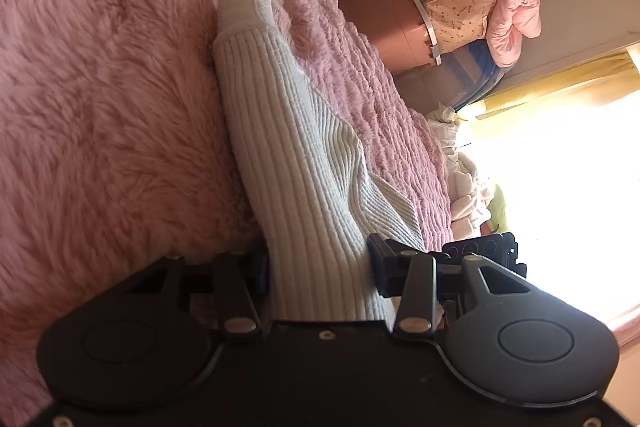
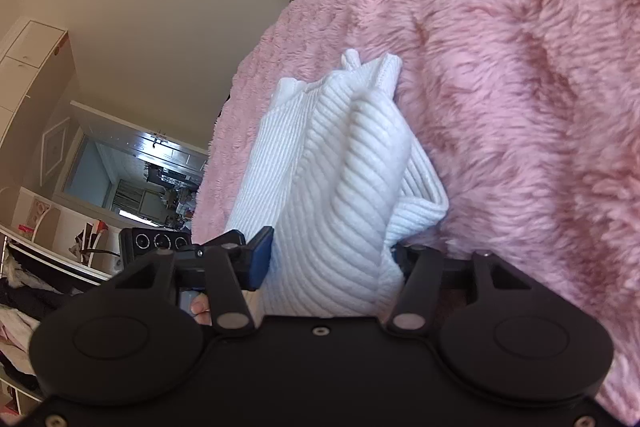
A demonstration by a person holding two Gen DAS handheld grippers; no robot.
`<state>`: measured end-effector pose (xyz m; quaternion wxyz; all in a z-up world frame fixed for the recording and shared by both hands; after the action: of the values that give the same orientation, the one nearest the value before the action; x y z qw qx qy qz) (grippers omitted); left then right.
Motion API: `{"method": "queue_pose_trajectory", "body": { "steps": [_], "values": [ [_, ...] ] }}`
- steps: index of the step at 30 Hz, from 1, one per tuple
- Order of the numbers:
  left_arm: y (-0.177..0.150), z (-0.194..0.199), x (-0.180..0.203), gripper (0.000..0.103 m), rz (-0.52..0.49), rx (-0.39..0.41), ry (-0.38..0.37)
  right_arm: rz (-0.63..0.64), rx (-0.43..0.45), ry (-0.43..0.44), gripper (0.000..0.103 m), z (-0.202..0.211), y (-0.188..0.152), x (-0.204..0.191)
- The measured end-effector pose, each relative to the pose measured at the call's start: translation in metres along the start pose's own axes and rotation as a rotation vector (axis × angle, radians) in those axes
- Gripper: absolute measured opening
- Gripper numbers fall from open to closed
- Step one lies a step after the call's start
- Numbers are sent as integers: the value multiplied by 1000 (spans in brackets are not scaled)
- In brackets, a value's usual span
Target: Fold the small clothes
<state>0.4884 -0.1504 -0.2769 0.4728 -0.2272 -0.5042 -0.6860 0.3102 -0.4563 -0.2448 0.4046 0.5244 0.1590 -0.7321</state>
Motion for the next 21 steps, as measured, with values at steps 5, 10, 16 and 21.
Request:
{"method": "queue_pose_trajectory", "body": {
  "steps": [5,10,16,21],
  "values": [
    [2,7,6,41,13,9,-6,-46,24,20,46,6,-4,0],
    [8,25,23,40,8,26,-18,-29,27,53,45,13,-8,-24],
    [13,87,57,39,-36,55,-24,28,-1,92,44,9,-26,-75],
    [-5,157,86,39,-87,83,8,80,-27,156,44,0,-62,-120]
  ]
}}
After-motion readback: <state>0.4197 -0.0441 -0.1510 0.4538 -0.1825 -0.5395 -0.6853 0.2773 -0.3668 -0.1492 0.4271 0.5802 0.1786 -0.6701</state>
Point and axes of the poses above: each gripper's, at about its wrist camera, not at the fingertips, and z roughly against the way its jaws point, x to its right, y to its top, the point moved 1 cm from there along -z, roughly the way its jaws point, and after that the axes turned 11 degrees about -z, right-handed, at the moved point
